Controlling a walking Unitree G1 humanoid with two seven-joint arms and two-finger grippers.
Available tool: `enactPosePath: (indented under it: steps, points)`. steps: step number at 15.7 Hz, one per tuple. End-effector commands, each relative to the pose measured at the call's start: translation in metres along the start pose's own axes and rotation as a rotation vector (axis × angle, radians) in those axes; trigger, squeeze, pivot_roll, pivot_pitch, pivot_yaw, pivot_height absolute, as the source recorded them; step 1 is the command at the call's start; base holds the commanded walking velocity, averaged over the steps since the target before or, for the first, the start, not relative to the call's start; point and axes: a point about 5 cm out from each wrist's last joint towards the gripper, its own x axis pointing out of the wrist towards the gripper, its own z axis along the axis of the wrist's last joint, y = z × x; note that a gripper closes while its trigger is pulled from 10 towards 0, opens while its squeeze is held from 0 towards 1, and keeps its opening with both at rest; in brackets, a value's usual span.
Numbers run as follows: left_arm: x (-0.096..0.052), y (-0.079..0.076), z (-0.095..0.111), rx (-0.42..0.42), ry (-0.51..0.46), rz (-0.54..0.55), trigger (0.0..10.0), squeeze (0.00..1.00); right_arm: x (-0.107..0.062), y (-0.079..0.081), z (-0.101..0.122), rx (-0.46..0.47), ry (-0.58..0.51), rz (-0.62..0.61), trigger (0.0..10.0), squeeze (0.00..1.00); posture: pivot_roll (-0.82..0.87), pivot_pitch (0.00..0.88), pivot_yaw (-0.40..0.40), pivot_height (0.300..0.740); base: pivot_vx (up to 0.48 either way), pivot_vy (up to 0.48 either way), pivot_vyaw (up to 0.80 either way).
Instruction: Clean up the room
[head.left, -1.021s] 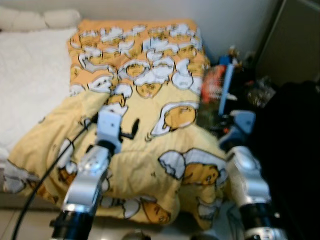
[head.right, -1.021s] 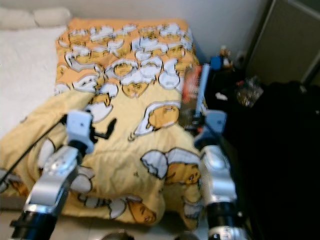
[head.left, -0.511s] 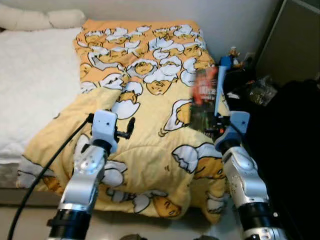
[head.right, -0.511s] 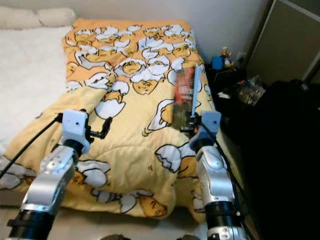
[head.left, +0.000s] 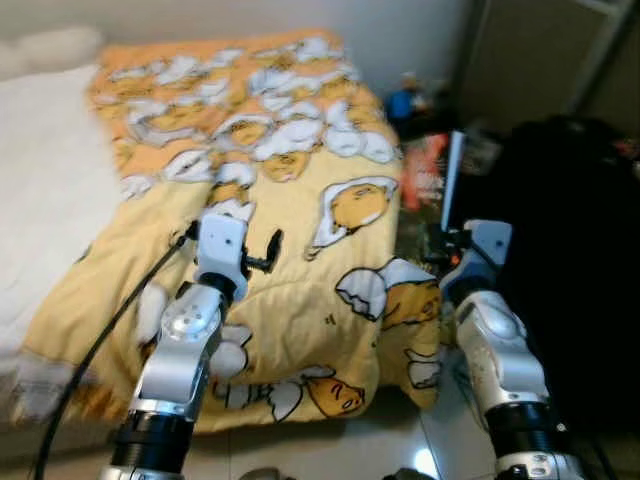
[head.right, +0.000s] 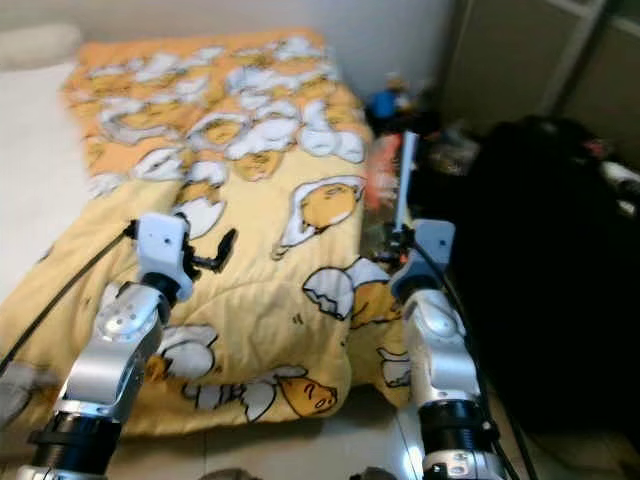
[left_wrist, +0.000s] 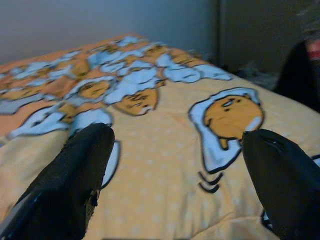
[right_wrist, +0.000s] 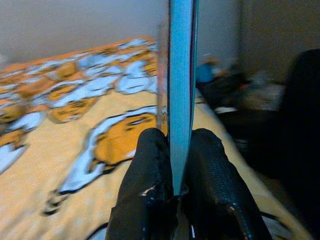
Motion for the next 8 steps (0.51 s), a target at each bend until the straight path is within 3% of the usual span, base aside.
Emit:
enactPosePath:
  steps: [1,3,8]
  points:
    - [-0.0010,0.0092,-0.0017,0.014,0.014,0.027,10.0,0.17,0.0053,0.0100,0.0127,0.010,-0.052,0.031,10.0,0.00,0.03,0.023,0.054,0.740,0.000,0.390,-0.80]
    - [-0.0005,0.0098,-0.0013,0.012,0.013,0.029,10.0,0.18,0.0058,0.0103,0.0129,0.009,-0.054,0.029,10.0,0.00,0.03,0.023,0.054,0.740,0.000,0.390,-0.64]
    - [0.0001,0.0104,-0.0004,0.012,0.012,0.031,10.0,0.18,0.0063,0.0127,0.0149,0.005,-0.064,0.035,10.0,0.00,0.03,0.023,0.055,0.740,0.000,0.403,0.00]
